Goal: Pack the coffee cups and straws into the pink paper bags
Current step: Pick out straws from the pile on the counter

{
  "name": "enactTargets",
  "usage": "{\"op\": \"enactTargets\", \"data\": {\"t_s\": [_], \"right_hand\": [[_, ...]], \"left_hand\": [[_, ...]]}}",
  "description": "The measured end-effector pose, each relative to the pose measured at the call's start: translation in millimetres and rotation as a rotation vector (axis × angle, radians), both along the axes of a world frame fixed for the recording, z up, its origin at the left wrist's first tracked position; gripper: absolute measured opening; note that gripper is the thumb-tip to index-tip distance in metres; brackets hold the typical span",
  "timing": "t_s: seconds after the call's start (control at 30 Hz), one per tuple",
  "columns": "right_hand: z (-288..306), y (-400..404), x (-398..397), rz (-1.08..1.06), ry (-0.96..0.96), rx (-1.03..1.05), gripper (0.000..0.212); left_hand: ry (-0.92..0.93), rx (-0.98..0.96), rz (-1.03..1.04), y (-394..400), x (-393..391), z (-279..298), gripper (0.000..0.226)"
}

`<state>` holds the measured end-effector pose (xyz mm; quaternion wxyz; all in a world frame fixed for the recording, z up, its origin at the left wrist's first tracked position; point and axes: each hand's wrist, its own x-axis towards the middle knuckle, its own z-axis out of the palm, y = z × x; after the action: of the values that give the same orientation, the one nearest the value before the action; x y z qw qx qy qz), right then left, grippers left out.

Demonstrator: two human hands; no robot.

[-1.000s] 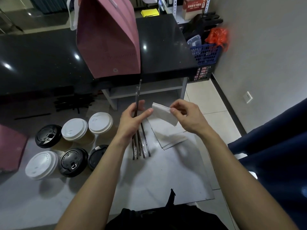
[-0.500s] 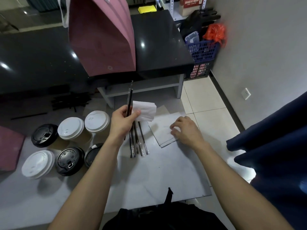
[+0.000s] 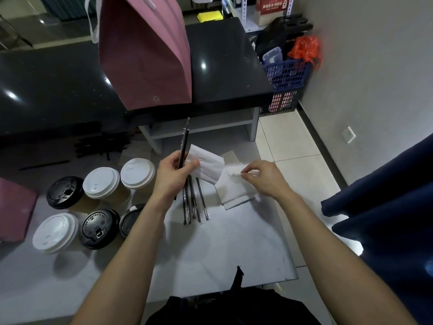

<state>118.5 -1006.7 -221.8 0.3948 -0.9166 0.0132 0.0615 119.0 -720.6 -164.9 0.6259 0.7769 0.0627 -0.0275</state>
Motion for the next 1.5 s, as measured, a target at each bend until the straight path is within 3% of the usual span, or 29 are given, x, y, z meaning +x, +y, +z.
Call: {"op": "enactTargets", "data": {"t_s": [0.17, 0.27, 0.37, 0.57, 0.63, 0.73, 0.83, 1.0, 1.2, 1.4, 1.5], "right_hand": [[10.6, 5.2, 0.9, -0.182, -0.062, 0.221, 0.011], [28.5, 9.7, 10.6, -0.274, -0.108, 0.433, 0.009], [48.6, 21.8, 13.4, -0.207, -0.088, 0.554, 0.010], [70.7, 42.5, -2.4, 0.001, 0.076, 0.748, 0.007], [69.6, 44.3, -6.2, 0.019, 0.131, 0.712, 0.014], [64.2, 45.6, -6.4, -0.178, 0.069, 0.650, 0.004], [61.6, 48.6, -3.7, -0.301, 0.012, 0.649, 0.004], [64.0, 62.5, 0.3, -0.300, -0.045, 0.684, 0.014], [67.5, 76.5, -2.6, -0.209, -0.038, 0.724, 0.011], [61.2, 87.4, -14.8, -0.005, 0.001, 0.669, 0.013], [64.1, 94.2, -23.3, 0.080, 0.014, 0.618, 0.017]], "left_hand": [[-0.022, 0.005, -0.107, -3.7, -4.7, 7.0, 0.008], [-0.017, -0.050, -0.271, -8.0, -6.3, 16.2, 0.020], [-0.023, -0.070, -0.354, -14.9, -4.9, 22.7, 0.011], [0.001, 0.034, -0.258, -17.0, 0.8, 31.2, 0.012], [0.014, 0.048, -0.202, -17.7, 0.3, 29.4, 0.020], [0.083, 0.005, -0.069, -22.8, -2.3, 26.8, 0.032], [0.109, -0.136, 0.006, -28.6, -4.4, 21.8, 0.031], [0.165, -0.243, 0.066, -34.1, -12.2, 20.1, 0.030], [0.160, -0.389, 0.098, -37.3, -18.8, 19.6, 0.020], [0.087, -0.330, 0.226, -37.0, -26.7, 14.5, 0.011], [0.094, -0.411, 0.281, -32.1, -31.4, 14.3, 0.011]]}}
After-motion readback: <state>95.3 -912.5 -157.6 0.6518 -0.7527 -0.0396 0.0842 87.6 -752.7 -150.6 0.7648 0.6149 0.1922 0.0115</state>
